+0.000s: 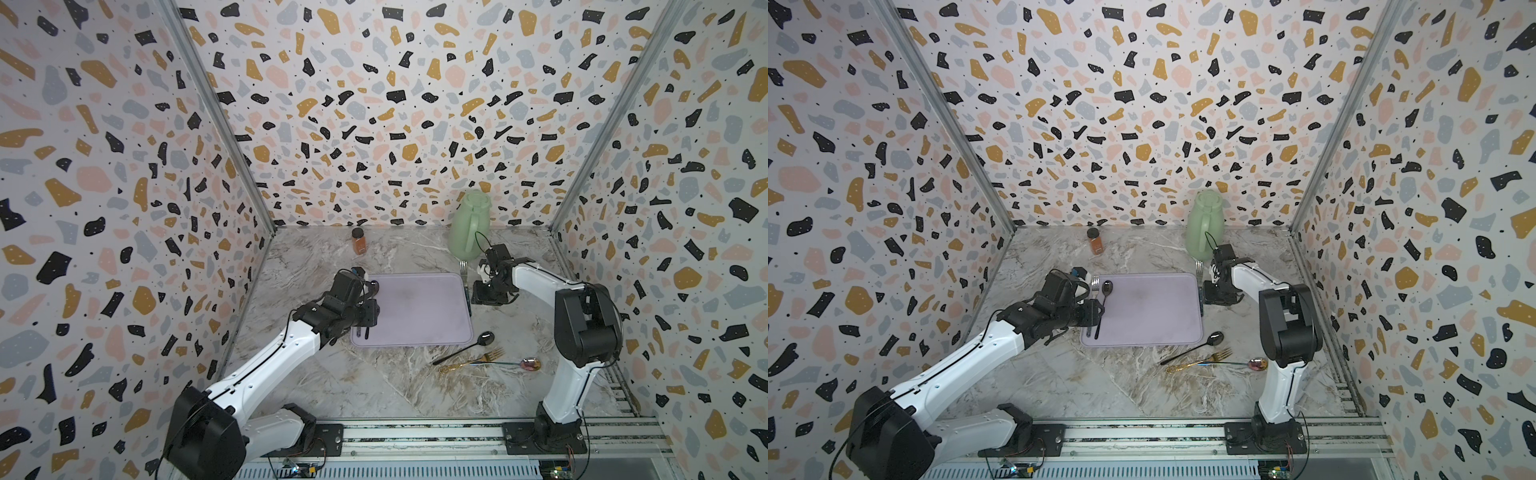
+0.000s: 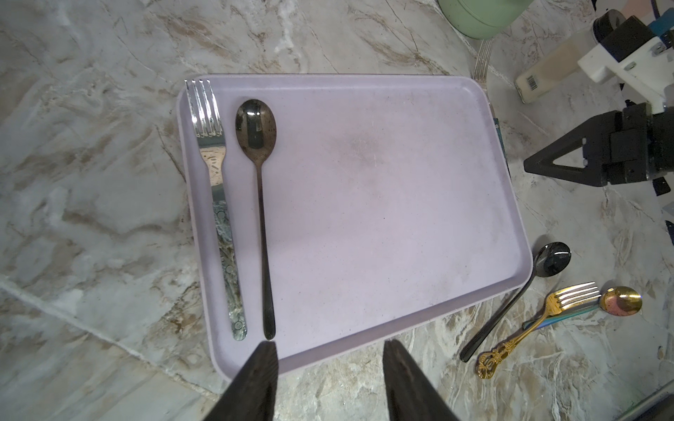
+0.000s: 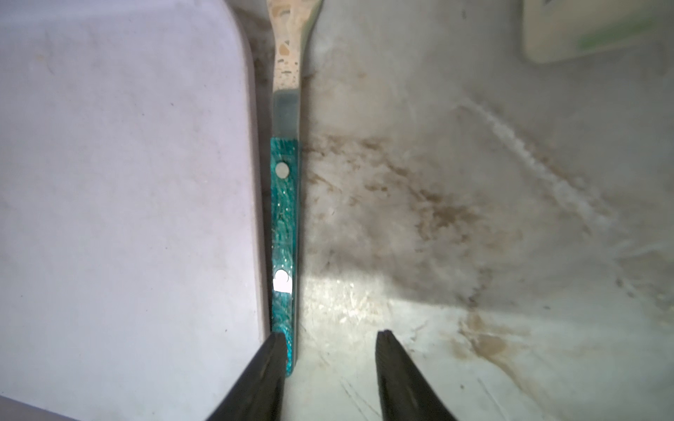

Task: Set the spoon and fork side by side
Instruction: Pick up the fork at the center of the board.

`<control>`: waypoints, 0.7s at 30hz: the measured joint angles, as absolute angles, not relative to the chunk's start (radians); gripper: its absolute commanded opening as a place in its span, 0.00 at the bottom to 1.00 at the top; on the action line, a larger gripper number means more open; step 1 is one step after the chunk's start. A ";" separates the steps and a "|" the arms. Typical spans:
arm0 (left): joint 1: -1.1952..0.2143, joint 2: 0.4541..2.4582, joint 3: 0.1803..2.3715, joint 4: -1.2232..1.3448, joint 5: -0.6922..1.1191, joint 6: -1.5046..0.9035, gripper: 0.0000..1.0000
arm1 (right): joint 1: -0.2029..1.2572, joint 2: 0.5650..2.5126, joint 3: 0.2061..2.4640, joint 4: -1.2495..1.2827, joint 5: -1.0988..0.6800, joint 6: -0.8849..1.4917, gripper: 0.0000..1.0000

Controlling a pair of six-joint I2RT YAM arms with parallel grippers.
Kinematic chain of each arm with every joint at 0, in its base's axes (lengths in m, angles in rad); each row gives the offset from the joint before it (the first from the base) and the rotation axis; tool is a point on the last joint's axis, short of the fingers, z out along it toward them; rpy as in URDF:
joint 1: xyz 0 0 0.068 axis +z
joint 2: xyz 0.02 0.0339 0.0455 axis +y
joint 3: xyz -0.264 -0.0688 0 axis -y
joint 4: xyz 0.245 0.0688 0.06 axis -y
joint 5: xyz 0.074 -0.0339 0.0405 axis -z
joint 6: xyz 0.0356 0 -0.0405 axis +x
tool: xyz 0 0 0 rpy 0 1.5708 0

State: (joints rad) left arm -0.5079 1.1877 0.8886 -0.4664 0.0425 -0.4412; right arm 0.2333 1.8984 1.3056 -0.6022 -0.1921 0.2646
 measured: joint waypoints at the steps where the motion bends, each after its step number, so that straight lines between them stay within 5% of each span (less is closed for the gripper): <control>1: -0.508 1.188 0.889 -0.466 0.043 -0.441 0.50 | 0.234 1.906 1.310 -0.603 -0.193 0.265 0.46; 21: -0.508 1.188 0.889 -0.466 0.039 -0.438 0.51 | 0.275 2.007 1.404 -0.613 -0.179 0.259 0.46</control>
State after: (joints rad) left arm -0.5083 1.1877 0.8886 -0.4664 0.0395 -0.4377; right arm 0.2752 2.0071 1.4036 -0.6128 -0.1791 0.2592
